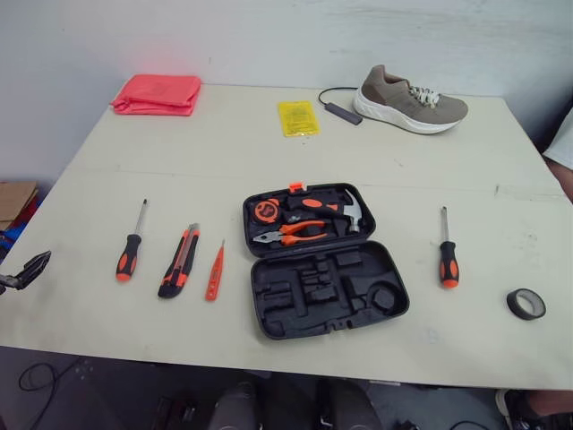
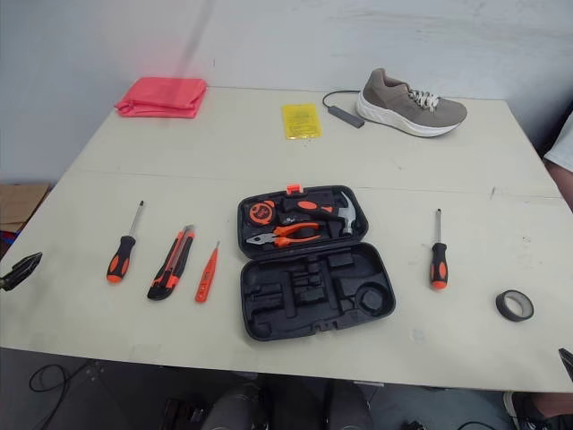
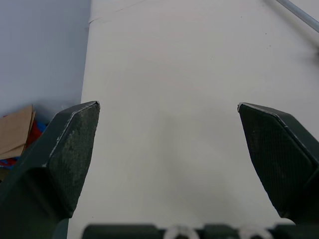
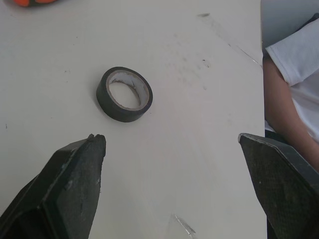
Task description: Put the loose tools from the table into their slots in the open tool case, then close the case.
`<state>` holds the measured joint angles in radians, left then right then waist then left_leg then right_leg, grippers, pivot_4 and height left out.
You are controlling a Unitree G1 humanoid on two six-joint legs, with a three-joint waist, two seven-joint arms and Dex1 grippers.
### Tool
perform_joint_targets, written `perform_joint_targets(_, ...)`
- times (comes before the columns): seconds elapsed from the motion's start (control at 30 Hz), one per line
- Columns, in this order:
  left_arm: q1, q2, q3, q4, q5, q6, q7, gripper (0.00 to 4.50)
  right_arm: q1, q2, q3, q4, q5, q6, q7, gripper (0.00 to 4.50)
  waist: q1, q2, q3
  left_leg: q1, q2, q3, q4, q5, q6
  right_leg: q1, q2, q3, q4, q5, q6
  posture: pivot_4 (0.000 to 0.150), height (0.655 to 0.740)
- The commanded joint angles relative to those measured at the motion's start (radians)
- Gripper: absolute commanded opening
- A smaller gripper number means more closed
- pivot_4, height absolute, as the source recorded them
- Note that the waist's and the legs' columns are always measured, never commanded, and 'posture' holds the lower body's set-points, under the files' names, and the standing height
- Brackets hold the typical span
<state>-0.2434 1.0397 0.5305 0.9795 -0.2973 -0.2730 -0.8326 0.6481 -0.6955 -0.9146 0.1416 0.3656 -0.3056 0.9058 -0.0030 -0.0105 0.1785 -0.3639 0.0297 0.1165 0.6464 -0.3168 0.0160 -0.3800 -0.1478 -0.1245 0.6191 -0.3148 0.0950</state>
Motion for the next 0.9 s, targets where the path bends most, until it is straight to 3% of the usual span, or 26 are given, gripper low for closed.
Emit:
perform_joint_targets(0.03, 0.006, 0.007, 0.026, -0.049, -0.032, 0.014, -0.014, 4.5, -0.004, -0.001, -0.007, -0.019, 0.021, 0.001, -0.005, 4.46, 0.0, 0.0, 0.0, 0.0, 0.0, 0.0, 0.0, 0.0, 0.0, 0.0, 0.0, 0.0, 0.0, 0.0, 0.0, 0.15, 0.74)
perform_joint_targets(0.33, 0.033, -0.006, 0.068, -0.146, -0.112, 0.135, -0.095, 4.5, -0.066, -0.009, 0.049, -0.067, 0.044, 0.064, -0.002, 4.46, -0.001, 0.0, 0.0, -0.001, 0.0, 0.001, 0.0, 0.0, 0.0, -0.002, 0.0, 0.001, 0.001, 0.0, 0.0, 0.15, 0.74)
perform_joint_targets(0.9, 0.104, -0.058, 0.085, -0.358, -0.146, 0.25, -0.089, 4.5, -0.143, -0.021, 0.084, -0.087, 0.048, 0.101, 0.0, 4.46, -0.002, 0.0, 0.0, -0.002, 0.0, 0.002, 0.0, 0.0, 0.0, -0.004, 0.0, 0.002, 0.001, 0.0, 0.0, 0.15, 0.74)
